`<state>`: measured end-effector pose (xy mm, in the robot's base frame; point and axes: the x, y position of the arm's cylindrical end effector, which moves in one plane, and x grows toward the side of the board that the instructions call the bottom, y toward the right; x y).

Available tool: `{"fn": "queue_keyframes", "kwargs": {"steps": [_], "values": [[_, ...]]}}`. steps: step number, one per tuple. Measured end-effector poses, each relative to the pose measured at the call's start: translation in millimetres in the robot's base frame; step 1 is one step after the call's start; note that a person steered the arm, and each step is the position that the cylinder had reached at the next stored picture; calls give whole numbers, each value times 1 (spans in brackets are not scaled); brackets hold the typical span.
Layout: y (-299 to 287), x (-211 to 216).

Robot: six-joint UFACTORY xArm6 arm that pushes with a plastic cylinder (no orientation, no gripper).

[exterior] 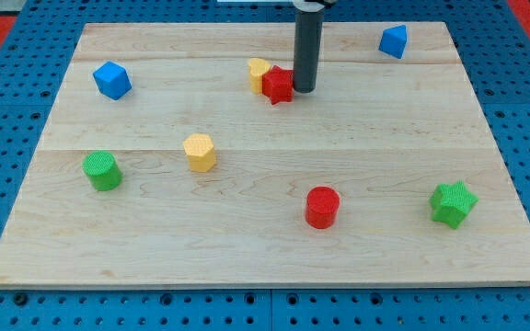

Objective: Slide the blue triangle closer to the red star

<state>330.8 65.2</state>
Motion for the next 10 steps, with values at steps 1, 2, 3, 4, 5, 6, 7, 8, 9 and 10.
{"fn": "queue_keyframes", "kwargs": {"steps": [1,2,3,4,5,6,7,8,9,10], "values": [[71,0],[159,-10],[179,-65],[176,-100],[167,-113],[134,-113],[127,-104],[127,-88],[118,-79],[108,-78]]}}
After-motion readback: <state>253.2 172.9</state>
